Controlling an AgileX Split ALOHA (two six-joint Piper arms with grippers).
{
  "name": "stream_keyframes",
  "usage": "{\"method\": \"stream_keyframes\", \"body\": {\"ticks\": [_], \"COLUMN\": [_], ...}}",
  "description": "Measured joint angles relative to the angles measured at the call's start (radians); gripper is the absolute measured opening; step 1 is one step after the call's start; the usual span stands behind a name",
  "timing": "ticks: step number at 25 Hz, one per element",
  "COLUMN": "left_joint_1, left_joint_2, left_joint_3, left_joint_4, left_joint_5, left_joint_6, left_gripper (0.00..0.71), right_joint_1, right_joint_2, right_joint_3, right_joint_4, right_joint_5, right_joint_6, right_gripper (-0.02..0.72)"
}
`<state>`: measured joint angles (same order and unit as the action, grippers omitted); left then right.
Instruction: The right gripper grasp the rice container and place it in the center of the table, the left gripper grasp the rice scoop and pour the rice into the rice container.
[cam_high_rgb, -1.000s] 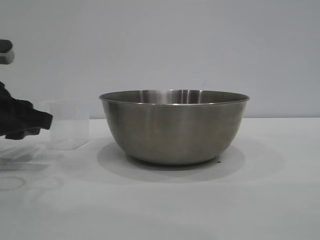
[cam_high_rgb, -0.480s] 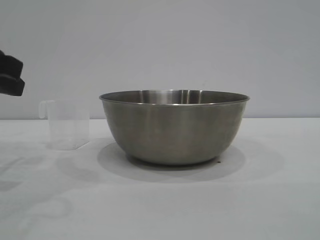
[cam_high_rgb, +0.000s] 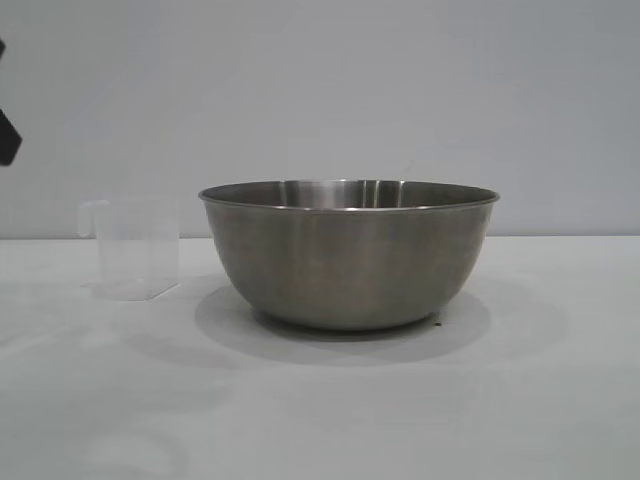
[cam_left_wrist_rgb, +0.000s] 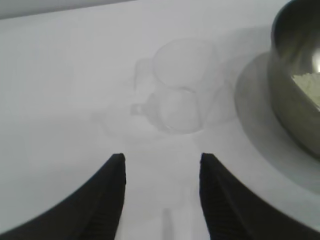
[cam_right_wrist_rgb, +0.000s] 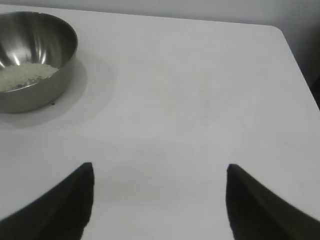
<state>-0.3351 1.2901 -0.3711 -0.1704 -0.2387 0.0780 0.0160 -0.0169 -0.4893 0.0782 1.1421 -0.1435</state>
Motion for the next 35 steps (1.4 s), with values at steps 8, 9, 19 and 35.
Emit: {"method": "stream_keyframes", "body": {"ticks": [8, 9, 19, 35], "left_joint_1": [0.0, 0.0, 0.0, 0.0], "left_joint_2": [-0.194, -0.216, -0.535, -0.982], "left_joint_3": [-0.1, -0.114, -0.216, -0.299], "left_joint_4": [0.002, 0.002, 0.014, 0.065], "left_joint_5": [0.386, 0.419, 0.772, 1.412], "left_joint_6": [0.011, 0.013, 0.039, 0.049], "left_gripper": [0.298, 0.298, 0.298, 0.499], "right_joint_1": [0.0, 0.0, 0.0, 0.033], "right_joint_2": [0.0, 0.0, 0.0, 0.0], "right_joint_3": [0.0, 0.0, 0.0, 0.0], "right_joint_4": [0.0, 0.0, 0.0, 0.0], "right_joint_5": [0.0, 0.0, 0.0, 0.0], "right_joint_6": [0.0, 0.0, 0.0, 0.0], "right_gripper": [0.472, 0.472, 0.472, 0.472]}}
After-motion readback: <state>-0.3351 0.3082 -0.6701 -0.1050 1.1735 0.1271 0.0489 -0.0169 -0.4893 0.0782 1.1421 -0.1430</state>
